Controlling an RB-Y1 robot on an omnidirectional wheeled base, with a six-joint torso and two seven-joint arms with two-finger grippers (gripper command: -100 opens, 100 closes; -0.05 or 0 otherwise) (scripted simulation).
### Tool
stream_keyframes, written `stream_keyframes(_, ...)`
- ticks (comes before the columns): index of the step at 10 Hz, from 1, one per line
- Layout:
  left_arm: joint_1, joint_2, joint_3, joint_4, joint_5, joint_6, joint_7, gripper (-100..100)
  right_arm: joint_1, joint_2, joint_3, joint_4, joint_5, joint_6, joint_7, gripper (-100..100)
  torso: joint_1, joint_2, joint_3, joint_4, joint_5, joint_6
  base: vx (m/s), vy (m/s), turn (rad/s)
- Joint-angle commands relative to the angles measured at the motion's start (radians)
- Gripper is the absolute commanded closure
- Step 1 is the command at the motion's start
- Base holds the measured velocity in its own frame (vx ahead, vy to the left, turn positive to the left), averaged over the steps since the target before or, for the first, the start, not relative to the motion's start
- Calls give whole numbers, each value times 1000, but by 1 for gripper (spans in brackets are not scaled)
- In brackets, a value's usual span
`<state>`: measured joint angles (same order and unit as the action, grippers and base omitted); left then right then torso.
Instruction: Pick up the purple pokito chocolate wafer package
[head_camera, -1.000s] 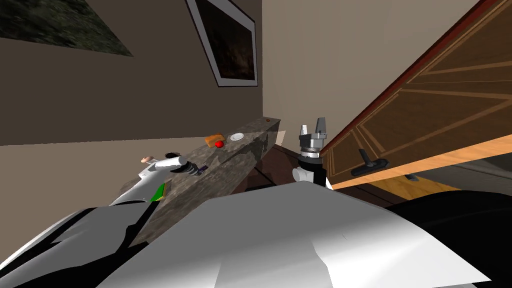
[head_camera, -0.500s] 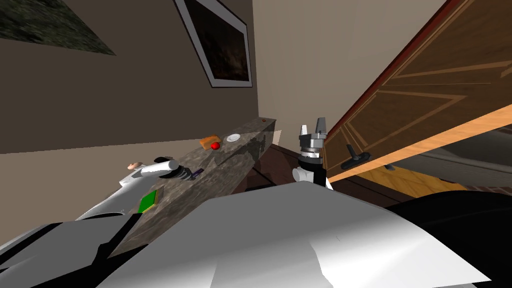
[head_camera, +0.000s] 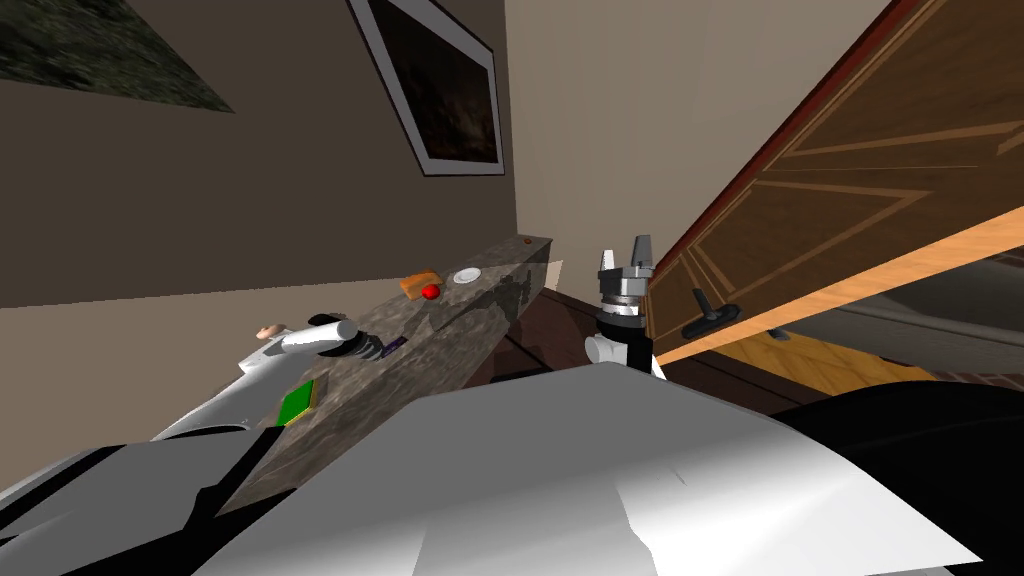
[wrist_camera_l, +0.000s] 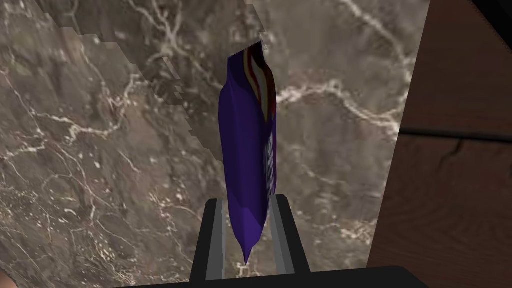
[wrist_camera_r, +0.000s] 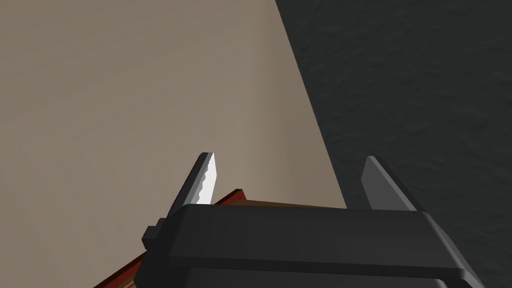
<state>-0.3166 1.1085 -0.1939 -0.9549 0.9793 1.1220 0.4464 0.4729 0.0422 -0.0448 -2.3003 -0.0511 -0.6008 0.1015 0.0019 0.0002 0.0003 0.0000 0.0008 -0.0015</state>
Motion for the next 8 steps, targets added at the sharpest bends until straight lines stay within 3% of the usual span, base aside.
stream_keyframes(1, 0, 0, 0, 0, 0, 0, 0, 0, 0, 0, 0, 0, 0, 0, 0, 0, 0, 0, 0, 0, 0, 0, 0, 0, 0)
stream_keyframes(2, -50, -50, 26, 34, -50, 16, -26, 100, 0, 0, 0, 0, 0, 0, 0, 0, 0, 0, 0, 0, 0, 0, 26, 22, 371)
stream_keyframes(3, -66, -69, 26, 34, -71, 16, -26, 100, 0, 0, 0, 0, 0, 0, 0, 0, 2, -1, 0, 0, 0, -3, 38, 14, 343)
stream_keyframes(4, -112, -106, 54, 79, -104, 26, -61, 100, 0, 0, 0, 0, 0, 0, 0, 0, 2, -1, -1, -1, 1, -3, 45, 24, 411)
stream_keyframes(6, -139, -147, 54, 79, -149, 26, -61, 100, 0, 0, 0, 0, 0, 0, 0, 0, 3, -2, -2, -1, 2, 0, 20, 11, 111)
stream_keyframes(7, -188, -188, 82, 123, -189, 37, -95, 100, 0, 0, 0, 0, 0, 0, 0, 0, 3, -4, -3, -1, 3, 2, 22, 13, 362)
stream_keyframes(8, -213, -220, 82, 123, -215, 37, -95, 100, 0, 0, 0, 0, 0, 0, 0, 0, 5, -4, -3, -2, 3, -3, 29, 9, 266)
